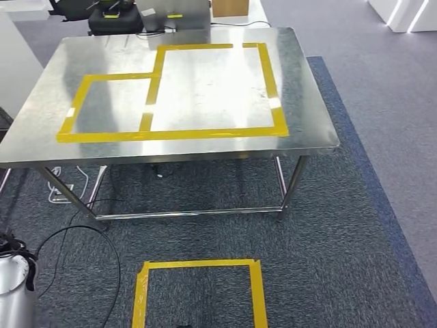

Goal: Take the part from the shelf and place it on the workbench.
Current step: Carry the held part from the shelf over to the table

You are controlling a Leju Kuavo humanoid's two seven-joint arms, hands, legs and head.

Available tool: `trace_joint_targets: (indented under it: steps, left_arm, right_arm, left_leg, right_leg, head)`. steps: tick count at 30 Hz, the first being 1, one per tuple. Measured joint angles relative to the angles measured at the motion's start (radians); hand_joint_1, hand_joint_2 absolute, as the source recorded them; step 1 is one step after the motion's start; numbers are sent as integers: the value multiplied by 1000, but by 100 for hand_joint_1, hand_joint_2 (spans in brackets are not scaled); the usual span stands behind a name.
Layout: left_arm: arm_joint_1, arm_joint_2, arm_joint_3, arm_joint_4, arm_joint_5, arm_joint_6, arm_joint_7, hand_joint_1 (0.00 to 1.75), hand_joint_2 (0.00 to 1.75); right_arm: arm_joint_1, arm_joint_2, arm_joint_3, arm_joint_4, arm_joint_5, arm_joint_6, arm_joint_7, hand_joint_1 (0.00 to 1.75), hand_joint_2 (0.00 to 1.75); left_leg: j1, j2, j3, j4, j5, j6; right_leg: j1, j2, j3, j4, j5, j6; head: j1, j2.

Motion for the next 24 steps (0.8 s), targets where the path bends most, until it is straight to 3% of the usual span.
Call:
trace_joint_targets:
  steps: [1, 2, 4, 6, 7, 10, 12, 14, 16, 17, 18, 20, 21, 22, 24]
  left_arm:
    - [1, 0, -1, 0, 0, 0, 1, 175, 175]
    - [2, 1, -2, 0, 0, 0, 1, 175, 175]
    - [1, 2, -3, 0, 0, 0, 2, 175, 175]
    - [-1, 2, -5, 0, 0, 0, 2, 175, 175]
    - [-1, 2, -6, 0, 0, 0, 2, 175, 175]
    - [2, 4, -7, 0, 0, 0, 3, 175, 175]
    - [-1, 5, -8, 0, 5, 0, 5, 175, 175]
    - [-6, 5, -19, 2, 27, -7, 15, 175, 175]
    - [-15, 6, -44, 11, 56, -24, 29, 175, 175]
    - [-23, 6, -61, 19, 66, -33, 35, 175, 175]
    - [-32, 6, -80, 28, 73, -42, 39, 175, 175]
    - [-54, 6, -119, 47, 87, -51, 46, 175, 175]
    - [-65, 6, -138, 56, 95, -54, 49, 175, 175]
    - [-76, 6, -156, 65, 106, -58, 53, 175, 175]
    - [-92, 7, -183, 81, 129, -73, 60, 175, 175]
  right_arm:
    - [0, 0, 0, 0, 0, 0, 0, 0, 0]
    - [-1, 0, 0, 0, 0, 0, 0, 0, 0]
    - [-2, 0, 0, 0, 0, 0, 0, 0, 0]
    - [-3, 0, 0, 0, 0, 0, 0, 0, 0]
    - [-3, 0, 0, 0, 0, 0, 0, 0, 0]
    - [-5, 0, 0, 0, 0, 0, 0, 0, 0]
    - [-7, 0, 0, 0, -2, 1, 6, 0, 0]
    - [-6, 0, -1, 0, -5, 4, 20, 0, 0]
    - [-4, 0, -2, 0, -2, 7, 33, 0, 0]
    - [-3, 0, -2, 0, 1, 7, 36, 0, 0]
    - [-3, 0, -2, 0, 3, 7, 36, 0, 0]
    - [-7, 0, -2, 0, 7, 6, 32, 0, 0]
    - [-10, 0, -2, 0, 9, 6, 30, 0, 0]
    - [-12, 0, -2, 0, 11, 6, 28, 0, 0]
    - [-15, 0, -2, 0, 15, 6, 25, 0, 0]
  left_leg:
    - [1, 3, 2, -2, 12, -1]
    - [1, 8, 26, -46, 41, 0]
    - [-5, 49, 103, -188, 102, 5]
    - [-14, 88, 145, -273, 121, 15]
    - [-18, 92, 145, -279, 116, 19]
    - [-17, 61, 140, -283, 119, 32]
    - [-12, 43, 141, -289, 122, 46]
    - [-9, 29, 141, -290, 123, 55]
    - [-10, 13, 141, -289, 123, 58]
    - [-10, 6, 142, -289, 122, 58]
    - [-10, -1, 143, -289, 122, 58]
    - [-10, -10, 145, -287, 121, 54]
    - [-12, -14, 144, -284, 119, 51]
    - [-13, -16, 142, -282, 119, 46]
    - [-14, -19, 139, -281, 121, 36]
  right_leg:
    - [0, -13, 2, 0, -2, 1]
    - [1, -26, 6, 0, -6, 2]
    - [3, -50, 16, 1, -14, 9]
    - [9, -67, 22, 3, -23, 18]
    - [12, -75, 23, 3, -25, 22]
    - [11, -94, 27, 2, -34, 34]
    - [8, -50, 8, 45, -65, 43]
    - [7, 12, -58, 174, -124, 46]
    - [6, 31, -134, 300, -157, 46]
    - [6, 32, -151, 314, -144, 46]
    - [6, 32, -148, 285, -112, 45]
    - [5, 35, -99, 147, -29, 42]
    - [5, 38, -71, 83, -2, 40]
    - [5, 41, -53, 42, 12, 37]
    - [7, 43, -43, 24, 14, 29]
  head:
    - [0, 0]
    - [0, 0]
    - [0, 0]
    - [-1, 0]
    - [0, 0]
    - [3, 0]
    - [7, 0]
    - [13, 0]
    - [15, 0]
    - [15, 0]
    - [15, 0]
    - [16, 0]
    - [16, 0]
    - [16, 0]
    - [16, 0]
